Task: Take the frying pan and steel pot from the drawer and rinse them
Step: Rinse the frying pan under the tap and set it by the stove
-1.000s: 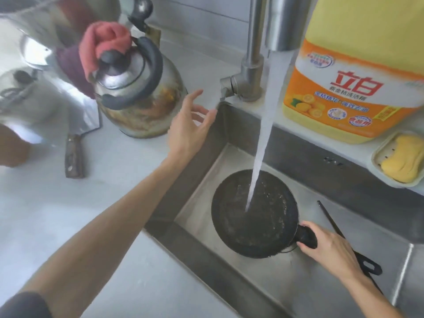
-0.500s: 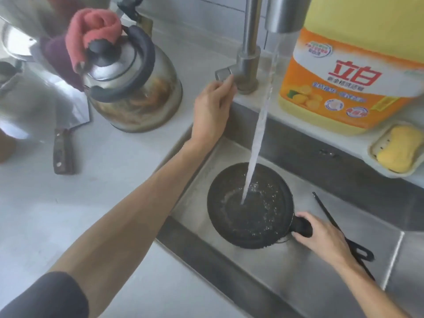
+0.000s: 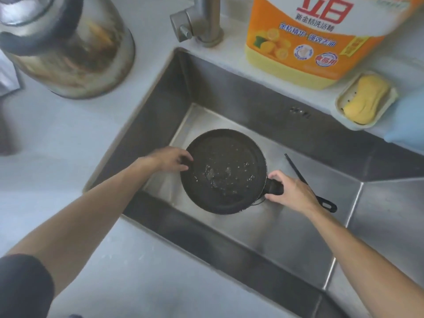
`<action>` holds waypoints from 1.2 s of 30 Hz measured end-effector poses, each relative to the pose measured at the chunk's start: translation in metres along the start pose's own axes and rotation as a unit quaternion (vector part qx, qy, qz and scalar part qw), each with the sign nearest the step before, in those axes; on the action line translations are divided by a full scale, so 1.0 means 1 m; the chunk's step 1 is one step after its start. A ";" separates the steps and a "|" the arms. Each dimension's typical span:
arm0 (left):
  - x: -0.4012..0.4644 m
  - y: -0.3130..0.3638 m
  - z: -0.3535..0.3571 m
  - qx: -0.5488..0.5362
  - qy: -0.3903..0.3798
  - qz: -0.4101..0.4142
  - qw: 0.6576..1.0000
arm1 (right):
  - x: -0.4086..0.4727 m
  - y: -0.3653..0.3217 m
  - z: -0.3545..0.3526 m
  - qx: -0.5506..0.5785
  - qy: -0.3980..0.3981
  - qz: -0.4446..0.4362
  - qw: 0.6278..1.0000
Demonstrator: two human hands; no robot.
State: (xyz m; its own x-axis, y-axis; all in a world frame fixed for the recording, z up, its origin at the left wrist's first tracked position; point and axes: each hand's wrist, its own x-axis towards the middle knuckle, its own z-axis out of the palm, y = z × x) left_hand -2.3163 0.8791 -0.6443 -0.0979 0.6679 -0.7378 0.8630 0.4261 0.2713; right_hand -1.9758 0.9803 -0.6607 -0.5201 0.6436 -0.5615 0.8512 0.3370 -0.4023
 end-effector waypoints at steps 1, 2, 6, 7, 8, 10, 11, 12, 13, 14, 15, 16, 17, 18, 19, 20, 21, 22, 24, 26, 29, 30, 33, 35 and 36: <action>0.003 0.000 0.004 -0.013 0.017 -0.010 1.000 | 0.001 0.000 0.001 0.007 0.005 0.003 1.000; 0.006 0.002 0.006 -0.024 0.033 -0.024 0.999 | 0.001 0.000 0.001 0.016 0.016 0.008 1.000; 0.011 0.011 0.007 -0.022 0.080 -0.036 0.996 | -0.010 -0.003 0.008 0.041 0.066 0.017 0.997; 0.009 0.012 0.006 -0.025 0.096 -0.030 0.995 | -0.015 -0.003 0.011 0.040 0.084 0.018 0.995; 0.004 0.013 0.004 -0.028 0.113 -0.021 0.993 | -0.021 -0.004 0.013 0.036 0.107 0.018 0.993; -0.009 0.010 0.004 -0.022 0.163 0.015 0.986 | -0.034 -0.004 0.016 0.040 0.164 0.023 0.985; -0.018 0.010 0.006 -0.017 0.204 0.045 0.978 | -0.041 -0.004 0.018 0.048 0.199 0.022 0.978; -0.025 0.010 0.008 -0.014 0.252 0.077 0.964 | -0.047 -0.004 0.019 0.059 0.237 0.017 0.970; -0.033 0.012 0.010 -0.012 0.300 0.108 0.948 | -0.051 -0.006 0.019 0.070 0.275 0.008 0.959; -0.038 0.015 0.011 -0.005 0.340 0.132 0.931 | -0.056 -0.008 0.019 0.078 0.311 -0.001 0.947; -0.043 0.018 0.012 0.005 0.375 0.149 0.915 | -0.059 -0.010 0.019 0.084 0.341 -0.006 0.936; -0.047 0.020 0.010 0.021 0.403 0.161 0.901 | -0.062 -0.011 0.018 0.088 0.369 -0.009 0.925; -0.050 0.023 0.008 0.041 0.428 0.172 0.887 | -0.063 -0.011 0.017 0.089 0.395 -0.011 0.914; -0.054 0.025 0.005 0.066 0.450 0.182 0.872 | -0.065 -0.011 0.014 0.088 0.421 -0.015 0.903; -0.058 0.026 0.002 0.094 0.472 0.191 0.856 | -0.068 -0.010 0.010 0.087 0.446 -0.025 0.890; -0.062 0.029 0.000 0.114 0.495 0.191 0.840 | -0.071 -0.011 0.004 0.087 0.470 -0.041 0.877; -0.068 0.032 -0.003 0.120 0.523 0.184 0.823 | -0.075 -0.013 -0.002 0.085 0.494 -0.059 0.863; -0.074 0.036 -0.006 0.114 0.554 0.175 0.806 | -0.079 -0.017 -0.010 0.080 0.516 -0.072 0.850; -0.088 0.045 -0.012 0.098 0.611 0.177 0.766 | -0.089 -0.025 -0.026 0.064 0.547 -0.073 0.831; -0.104 0.053 -0.016 0.114 0.621 0.183 0.754 | -0.099 -0.032 -0.041 0.048 0.557 -0.069 0.826; -0.124 0.061 -0.022 0.025 0.572 0.120 0.811 | -0.112 -0.032 -0.057 0.012 0.571 -0.097 0.815; -0.131 0.063 -0.024 0.003 0.559 0.113 0.822 | -0.114 -0.031 -0.062 0.000 0.575 -0.118 0.810; -0.141 0.060 -0.027 0.090 0.584 0.172 0.788 | -0.124 -0.028 -0.082 -0.020 0.545 -0.167 0.821; -0.146 0.058 -0.032 0.066 0.551 0.199 0.808 | -0.136 -0.027 -0.098 -0.029 0.493 -0.168 0.853; -0.150 0.062 -0.035 0.032 0.522 0.187 0.832 | -0.142 -0.027 -0.104 -0.038 0.459 -0.158 0.873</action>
State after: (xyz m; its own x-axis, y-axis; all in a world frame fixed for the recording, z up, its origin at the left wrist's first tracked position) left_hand -2.2657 0.8268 -0.4954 -0.1648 0.9266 0.3382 0.9510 0.0583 0.3036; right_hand -1.9178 0.9517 -0.4947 -0.4846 0.7779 0.4001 0.6954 0.6201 -0.3632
